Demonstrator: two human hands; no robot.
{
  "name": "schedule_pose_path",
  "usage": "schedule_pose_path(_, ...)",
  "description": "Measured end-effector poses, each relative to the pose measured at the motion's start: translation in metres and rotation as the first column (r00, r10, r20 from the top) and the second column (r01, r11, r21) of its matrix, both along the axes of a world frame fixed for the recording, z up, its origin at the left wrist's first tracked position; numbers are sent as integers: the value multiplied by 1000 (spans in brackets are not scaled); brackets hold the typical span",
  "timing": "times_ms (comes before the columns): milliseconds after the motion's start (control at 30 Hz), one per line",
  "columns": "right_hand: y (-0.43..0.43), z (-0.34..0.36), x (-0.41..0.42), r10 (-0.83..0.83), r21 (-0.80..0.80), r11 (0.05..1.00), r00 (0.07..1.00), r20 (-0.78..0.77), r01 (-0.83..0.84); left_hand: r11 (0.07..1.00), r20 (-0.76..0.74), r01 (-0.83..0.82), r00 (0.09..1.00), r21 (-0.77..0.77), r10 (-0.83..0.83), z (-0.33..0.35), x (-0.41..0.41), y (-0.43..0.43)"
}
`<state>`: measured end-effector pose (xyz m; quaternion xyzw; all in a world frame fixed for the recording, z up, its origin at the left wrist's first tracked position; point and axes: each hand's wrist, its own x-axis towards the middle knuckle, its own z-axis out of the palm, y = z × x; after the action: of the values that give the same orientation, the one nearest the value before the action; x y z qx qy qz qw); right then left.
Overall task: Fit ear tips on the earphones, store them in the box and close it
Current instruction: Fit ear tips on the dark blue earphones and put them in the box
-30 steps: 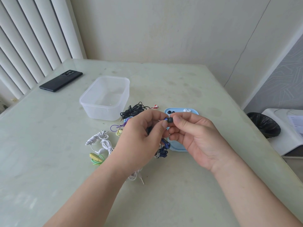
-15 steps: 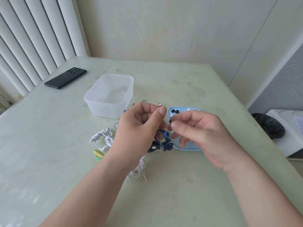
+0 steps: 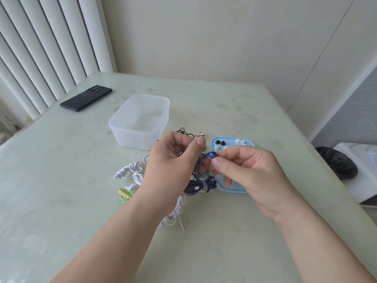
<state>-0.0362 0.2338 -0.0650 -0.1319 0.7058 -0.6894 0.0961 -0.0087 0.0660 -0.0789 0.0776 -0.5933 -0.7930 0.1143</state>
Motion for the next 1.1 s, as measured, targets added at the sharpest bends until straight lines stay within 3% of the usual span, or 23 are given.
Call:
schedule_pose_path(200,7,-1,-7,-45,74,996,999,-24,46,990,-15,49,999,-134,-52,-2,-2,-2)
schedule_pose_path(400,14,-3,-8,-9,420,902,979,-206,97,919,29,189,981,-347,-191,-4,2,-1)
schedule_pose_path(500,14,-2,-6,44,471,879,971,-233,73,849,42,214,974,-483,-222,-4,3,-2)
schedule_pose_path(667,20,-4,-15,-148,304,928,962,-229,215,914,45,114,994,-390,-104,-7,-2,-5)
schedule_pose_path(767,26,-6,-21,-256,279,903,930,-263,327,958,65,57,997,-281,-40,-8,-6,-6)
schedule_pose_path(933,6,-9,-38,-175,511,782,913,-369,357,966,77,70,996,-248,-53,-8,-5,-6)
schedule_pose_path(1000,-4,-5,-51,-54,667,663,910,-410,340,966,83,74,995,-247,-55,-8,-5,-7)
schedule_pose_path(1100,-16,-1,-67,99,849,460,935,-339,259,965,96,89,993,-245,-68,-6,-4,-8)
